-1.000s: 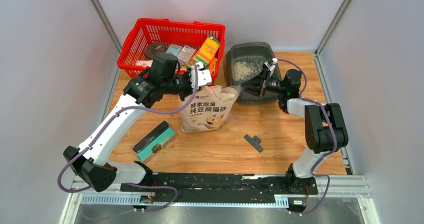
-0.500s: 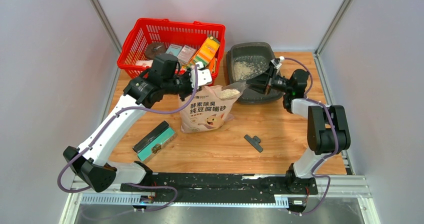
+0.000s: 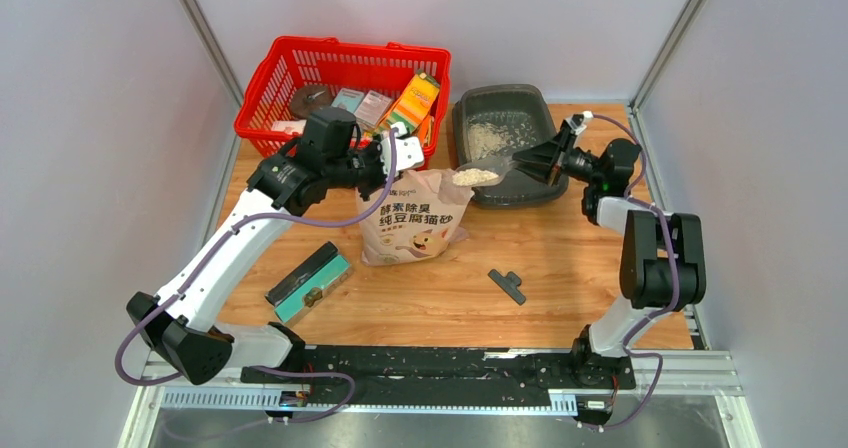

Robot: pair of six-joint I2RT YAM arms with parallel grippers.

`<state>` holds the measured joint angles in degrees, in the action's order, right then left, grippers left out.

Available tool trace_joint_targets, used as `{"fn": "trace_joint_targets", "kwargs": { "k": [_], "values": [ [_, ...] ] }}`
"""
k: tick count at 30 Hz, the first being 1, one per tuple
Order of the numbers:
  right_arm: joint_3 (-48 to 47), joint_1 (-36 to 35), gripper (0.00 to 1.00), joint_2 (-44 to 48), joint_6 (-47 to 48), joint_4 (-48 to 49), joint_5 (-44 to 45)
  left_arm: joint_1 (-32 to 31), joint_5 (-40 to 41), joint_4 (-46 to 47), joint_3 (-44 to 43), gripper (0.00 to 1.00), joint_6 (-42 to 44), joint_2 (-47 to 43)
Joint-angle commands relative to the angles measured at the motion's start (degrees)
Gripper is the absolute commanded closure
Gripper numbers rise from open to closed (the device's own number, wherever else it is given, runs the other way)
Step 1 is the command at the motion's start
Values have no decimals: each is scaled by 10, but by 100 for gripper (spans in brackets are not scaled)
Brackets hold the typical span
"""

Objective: Fill the litter box with clean litter

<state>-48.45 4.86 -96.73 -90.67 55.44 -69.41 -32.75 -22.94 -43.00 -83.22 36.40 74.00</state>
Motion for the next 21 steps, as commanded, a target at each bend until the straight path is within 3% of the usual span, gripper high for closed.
{"fn": "trace_joint_targets", "kwargs": {
  "k": [1,7,13,16,21],
  "values": [
    [-35,29,100,10,-27,47,-12,1,2,59,-10,100,4,-27],
    [-86,88,100,-43,-33,59,-13,1,-4,52,-23,100,2,-14],
    [-188,139,100,-120,95,-47,-21,1,-9,48,-29,100,-9,-9],
    [-233,156,100,-140,192,-141,-20,1,-11,47,-27,100,-18,-10],
    [-335,166,100,-142,450,-480,9,1,-25,58,-13,100,-35,-19]
  ]
}}
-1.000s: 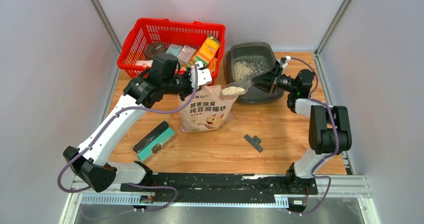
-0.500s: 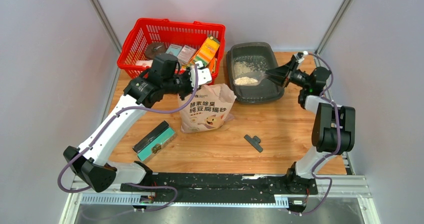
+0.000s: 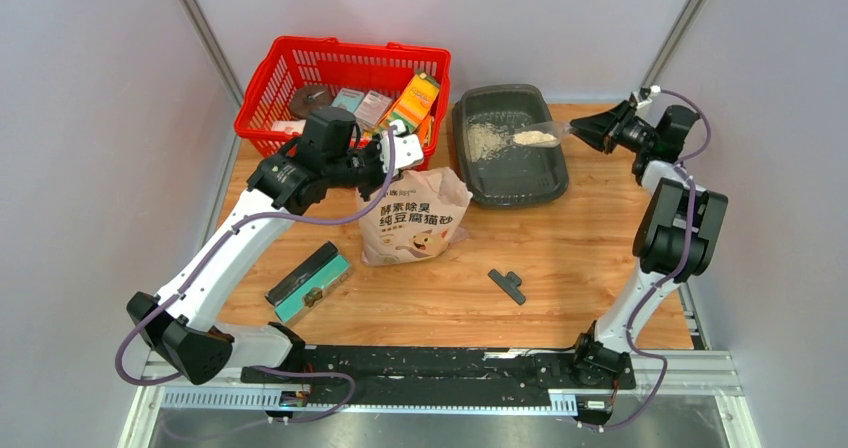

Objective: Fill the litter box with clean litter

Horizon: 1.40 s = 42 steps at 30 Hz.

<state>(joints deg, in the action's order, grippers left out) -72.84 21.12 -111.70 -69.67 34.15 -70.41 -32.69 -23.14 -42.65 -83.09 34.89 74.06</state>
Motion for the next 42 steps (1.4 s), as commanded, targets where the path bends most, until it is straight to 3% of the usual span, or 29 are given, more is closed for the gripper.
{"fn": "trace_joint_targets", "kwargs": {
  "k": [1,4,14,28,34,38,42],
  "values": [
    [-106,2,100,9,336,-371,43,0,-24,58,-7,100,-24,-23],
    [-134,-6,100,10,427,-454,79,0,-34,77,14,100,-40,-34],
    [-178,-32,100,45,589,-588,189,0,-67,116,64,100,-66,-70],
    [-234,-104,100,71,635,-609,269,1,-78,134,82,100,-67,-100],
    [-299,-195,100,102,804,-630,490,-2,-82,147,85,100,-83,-101],
    [-288,-204,100,152,778,-624,448,-2,-78,146,87,100,-76,-106],
    [-254,-209,100,219,727,-657,263,-2,-76,145,97,100,-76,-108]
  ]
}}
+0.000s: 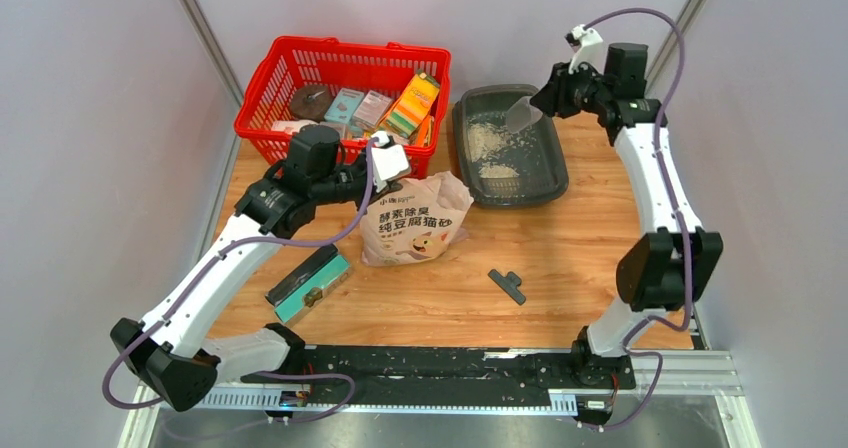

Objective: Fill the litter box with clean litter

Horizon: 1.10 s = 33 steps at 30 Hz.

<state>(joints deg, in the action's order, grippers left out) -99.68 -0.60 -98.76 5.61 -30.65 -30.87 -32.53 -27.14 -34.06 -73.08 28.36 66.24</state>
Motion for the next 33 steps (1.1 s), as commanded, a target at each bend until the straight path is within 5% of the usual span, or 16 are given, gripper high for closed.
{"fn": "trace_joint_targets", "kwargs": {
  "k": [1,8,21,23,29,33],
  "values": [
    [23,9,100,105,-37,-20,-156,-3,-37,62,0,100,-12,-30],
    [53,-64,100,185,-86,-81,-235,-3,-39,76,14,100,-21,-33],
    [48,-156,100,150,14,-166,-174,-3,-35,74,16,100,-23,-44],
    [53,-173,100,140,20,-165,-141,-3,-36,75,17,100,-25,-47],
    [67,-255,100,128,-30,-117,138,-3,-41,88,28,100,-51,-59],
    [73,-305,100,111,-79,-113,221,-3,-34,137,39,100,-123,-66]
  ]
}}
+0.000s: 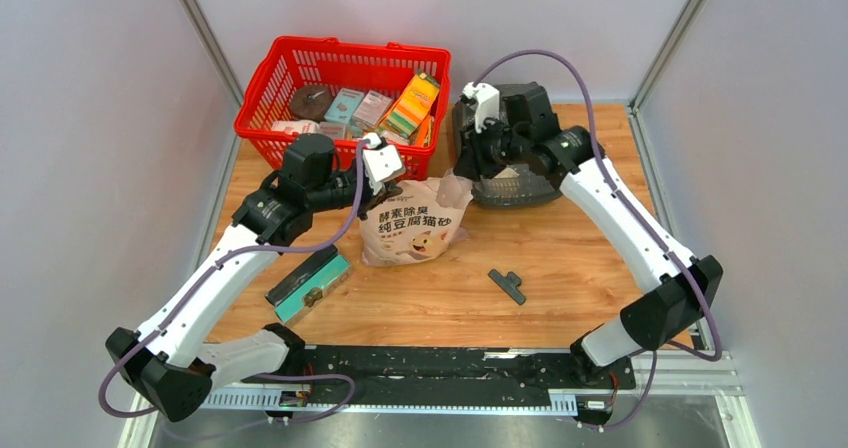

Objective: Fill the litter box with clean litter

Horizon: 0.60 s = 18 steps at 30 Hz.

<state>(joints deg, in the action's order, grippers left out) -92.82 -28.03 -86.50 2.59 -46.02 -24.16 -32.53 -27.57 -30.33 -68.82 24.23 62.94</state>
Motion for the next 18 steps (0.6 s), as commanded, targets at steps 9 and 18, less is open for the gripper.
{"fn": "trace_joint_targets", "kwargs": {
  "k": [9,18],
  "values": [
    [76,-77,100,-65,-84,75,202,-3,-11,161,7,100,-132,-15],
    [147,-78,100,-132,-152,126,124,-3,-13,158,11,100,-131,-21]
  ]
}}
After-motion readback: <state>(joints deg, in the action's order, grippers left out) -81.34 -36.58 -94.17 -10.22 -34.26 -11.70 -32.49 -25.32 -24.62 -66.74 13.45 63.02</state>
